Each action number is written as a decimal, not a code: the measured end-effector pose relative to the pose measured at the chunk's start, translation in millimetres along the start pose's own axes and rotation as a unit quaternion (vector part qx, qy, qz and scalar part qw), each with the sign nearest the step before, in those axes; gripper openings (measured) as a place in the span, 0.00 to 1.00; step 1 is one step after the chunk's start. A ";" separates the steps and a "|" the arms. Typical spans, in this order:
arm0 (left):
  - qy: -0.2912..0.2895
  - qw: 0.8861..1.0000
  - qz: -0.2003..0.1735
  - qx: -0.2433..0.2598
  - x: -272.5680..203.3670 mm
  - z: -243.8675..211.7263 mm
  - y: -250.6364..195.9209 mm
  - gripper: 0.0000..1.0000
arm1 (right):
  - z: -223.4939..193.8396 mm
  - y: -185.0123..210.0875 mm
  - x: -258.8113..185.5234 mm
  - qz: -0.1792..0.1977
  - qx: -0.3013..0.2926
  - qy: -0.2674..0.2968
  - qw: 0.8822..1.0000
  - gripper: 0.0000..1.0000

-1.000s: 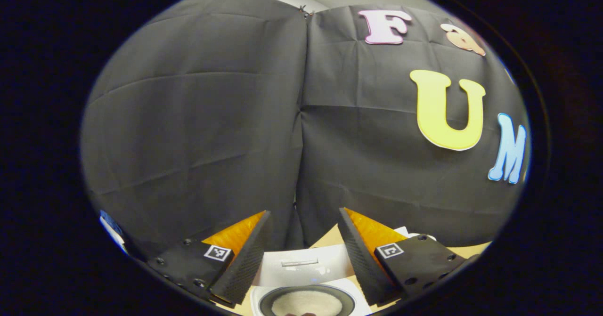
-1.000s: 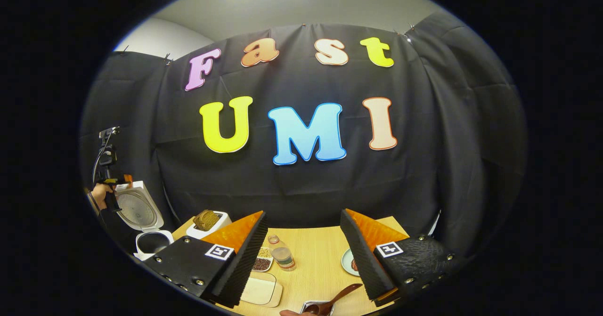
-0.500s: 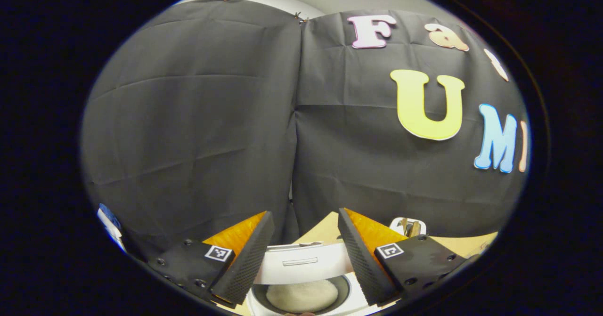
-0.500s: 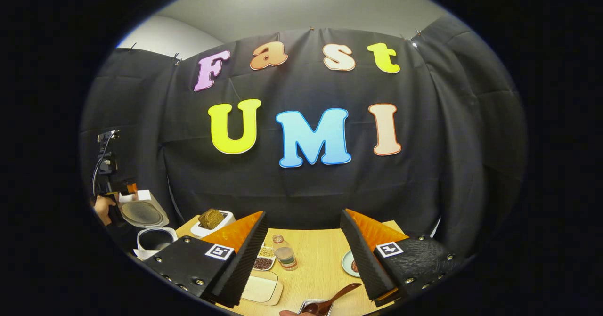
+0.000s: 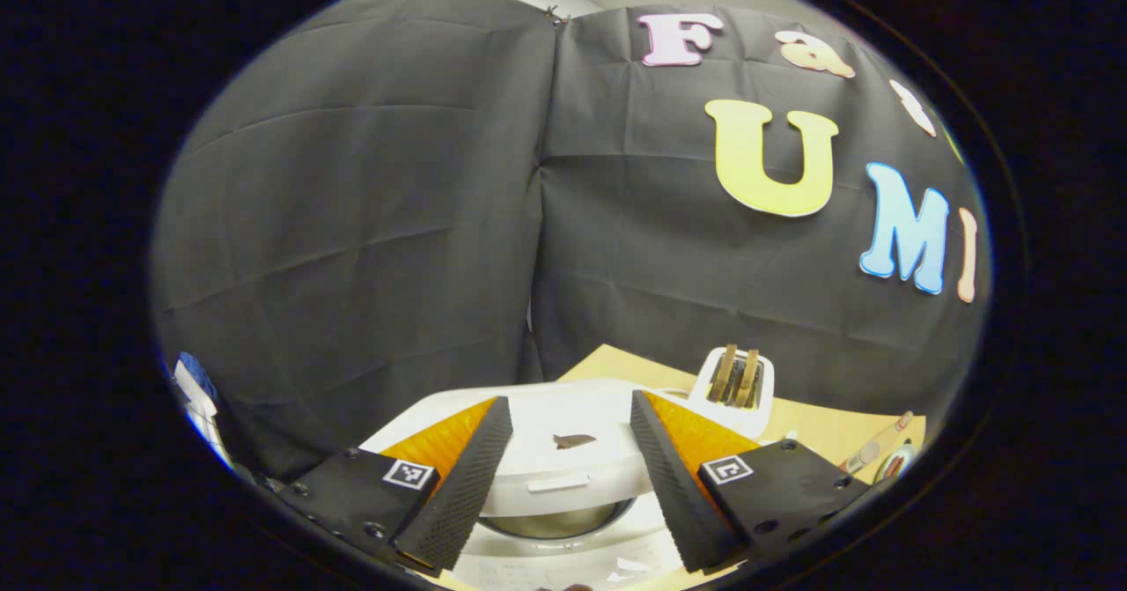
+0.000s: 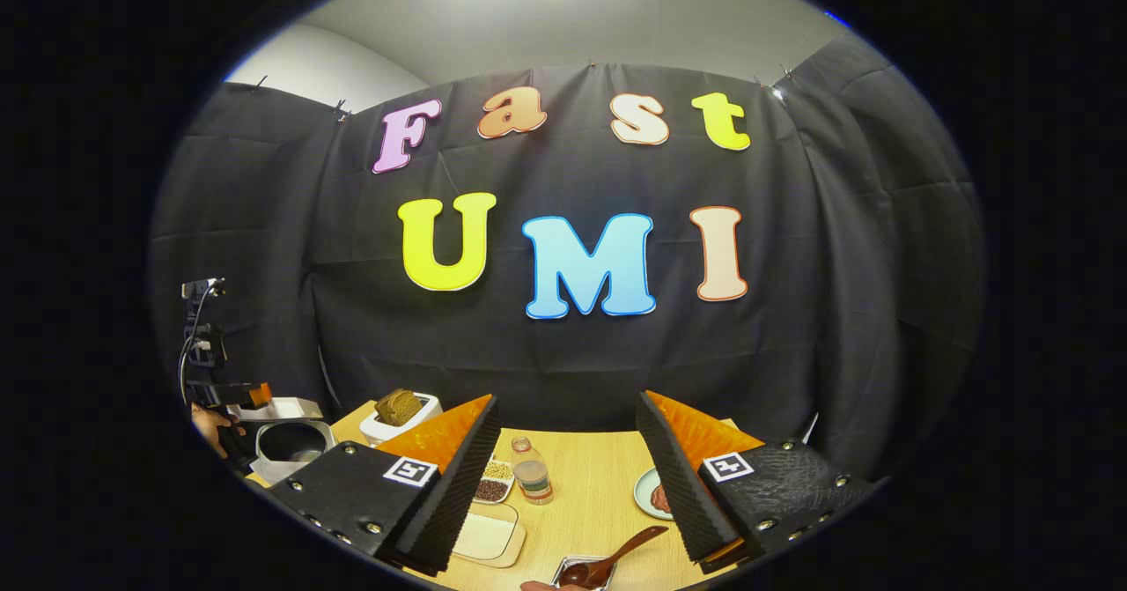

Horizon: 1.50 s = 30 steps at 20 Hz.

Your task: Close the left gripper, press the button to open the rice cooker; take a wooden spoon from the chopstick holder with the right hand, scoop a spoonful of rice and pour it into the rice cooker, then put the wooden spoon back into the chopstick holder.

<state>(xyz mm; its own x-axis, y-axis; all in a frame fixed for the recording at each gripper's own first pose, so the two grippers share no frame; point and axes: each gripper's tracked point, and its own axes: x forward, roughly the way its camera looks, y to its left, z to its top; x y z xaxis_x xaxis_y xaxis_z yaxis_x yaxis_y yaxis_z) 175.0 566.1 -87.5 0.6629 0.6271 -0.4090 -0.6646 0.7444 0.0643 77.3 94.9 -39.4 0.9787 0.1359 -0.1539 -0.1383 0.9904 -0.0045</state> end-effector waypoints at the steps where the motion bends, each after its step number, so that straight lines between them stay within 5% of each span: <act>1: 0.002 1.000 -0.002 0.000 0.0 -1.2 -0.6 0.95 | -2.0 -0.1 -2.0 0.000 0.001 0.003 1.000 0.90; 30: 0.056 0.996 -0.047 0.043 6.4 -78.7 -17.9 0.96 | -5.6 0.7 -8.0 -0.004 -0.002 0.012 1.000 0.94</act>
<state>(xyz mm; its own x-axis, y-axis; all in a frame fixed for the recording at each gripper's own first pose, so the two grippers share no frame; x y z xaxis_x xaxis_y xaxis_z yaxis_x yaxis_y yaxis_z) 164.0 538.8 -162.9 0.6744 0.5278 -0.5164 -0.5667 0.8183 0.0963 68.5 94.3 -43.7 0.9759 0.1283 -0.1767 -0.1322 0.9912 -0.0102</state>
